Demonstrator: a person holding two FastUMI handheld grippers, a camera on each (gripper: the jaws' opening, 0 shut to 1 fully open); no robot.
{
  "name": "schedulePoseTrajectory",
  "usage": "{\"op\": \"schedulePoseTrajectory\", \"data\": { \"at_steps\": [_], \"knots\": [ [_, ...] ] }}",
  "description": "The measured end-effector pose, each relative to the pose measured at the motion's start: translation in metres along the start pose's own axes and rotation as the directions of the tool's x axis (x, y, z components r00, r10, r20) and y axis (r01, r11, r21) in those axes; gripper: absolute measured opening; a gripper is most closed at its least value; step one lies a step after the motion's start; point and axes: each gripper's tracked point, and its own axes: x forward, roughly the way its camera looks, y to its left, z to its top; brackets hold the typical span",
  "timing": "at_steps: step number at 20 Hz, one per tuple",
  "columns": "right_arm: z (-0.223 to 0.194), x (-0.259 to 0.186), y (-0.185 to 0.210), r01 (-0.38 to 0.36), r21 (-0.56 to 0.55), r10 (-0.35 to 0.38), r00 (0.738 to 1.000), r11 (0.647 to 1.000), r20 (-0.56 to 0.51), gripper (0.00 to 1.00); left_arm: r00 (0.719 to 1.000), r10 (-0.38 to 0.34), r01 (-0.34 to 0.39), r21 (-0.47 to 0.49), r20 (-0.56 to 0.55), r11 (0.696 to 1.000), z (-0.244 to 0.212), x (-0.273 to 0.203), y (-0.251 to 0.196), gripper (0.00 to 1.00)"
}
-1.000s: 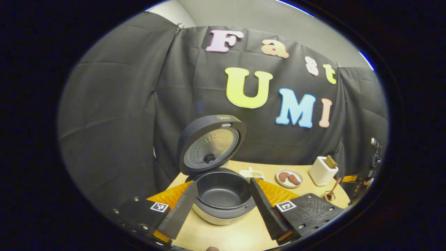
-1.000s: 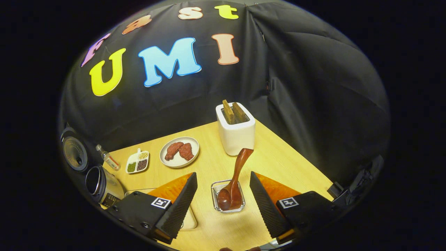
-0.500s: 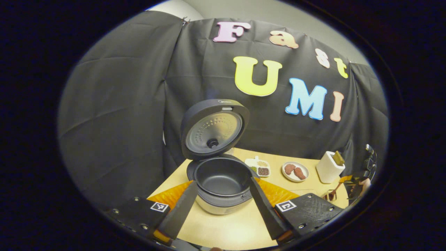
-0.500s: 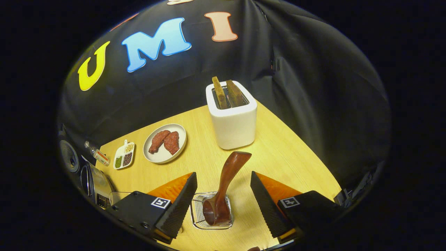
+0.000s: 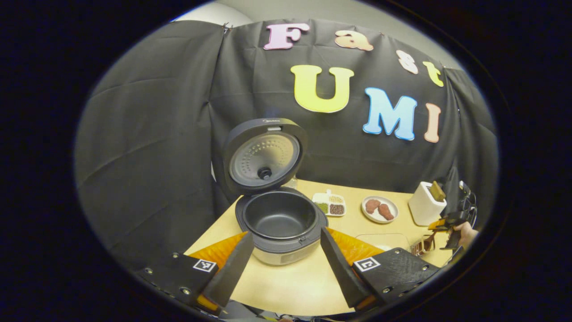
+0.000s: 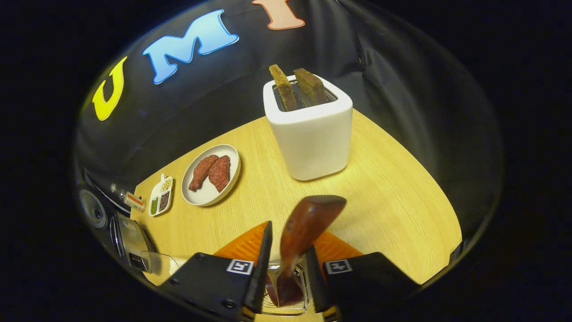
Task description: Close the left gripper, press the button to open the rice cooker; take a wooden spoon from the chopstick holder with the right hand, scoop a spoonful of rice and pour it into the rice cooker, then put the wooden spoon back into the chopstick holder.
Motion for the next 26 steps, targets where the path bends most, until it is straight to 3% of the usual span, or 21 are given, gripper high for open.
{"op": "schedulePoseTrajectory", "data": {
  "at_steps": [2,7,8,14,16,17,21,26],
  "knots": [
    [-0.001,-0.003,0.004,-0.019,0.072,0.019,1.000,0.997,-0.009,0.24,1.000,0.003,-0.003,0.004,-0.015,1.000,-0.007,-0.003,-0.005,0.95],
    [0.019,-0.034,0.008,-0.051,0.122,0.036,0.991,0.991,0.127,0.11,0.999,-0.021,0.022,0.001,-0.024,1.000,-0.014,-0.010,-0.022,0.95],
    [0.025,-0.044,0.010,-0.062,0.124,0.043,0.987,0.990,0.154,0.14,0.999,-0.028,0.028,0.005,-0.022,1.000,-0.014,-0.009,-0.024,0.95],
    [0.050,-0.113,0.037,-0.075,0.005,0.071,0.958,0.997,0.279,0.14,0.998,-0.060,0.060,0.008,-0.004,0.998,-0.010,-0.004,-0.022,0.95],
    [0.059,-0.132,0.057,-0.110,-0.018,0.110,0.944,0.994,0.311,0.10,0.998,-0.065,0.065,-0.003,0.002,0.998,-0.009,-0.003,-0.015,0.95],
    [0.065,-0.143,0.068,-0.132,-0.035,0.136,0.934,0.991,0.330,0.14,0.998,-0.066,0.066,-0.011,0.004,0.998,-0.011,-0.003,-0.013,0.95],
    [0.074,-0.174,0.114,-0.184,-0.137,0.223,0.899,0.973,0.376,0.14,0.998,-0.069,0.069,-0.037,0.009,0.997,-0.017,-0.007,0.000,0.95],
    [0.056,-0.190,0.174,-0.267,-0.217,0.329,0.880,0.939,0.341,0.14,0.998,-0.063,0.063,-0.024,0.001,0.998,-0.032,-0.019,0.014,0.95]
  ]
}}
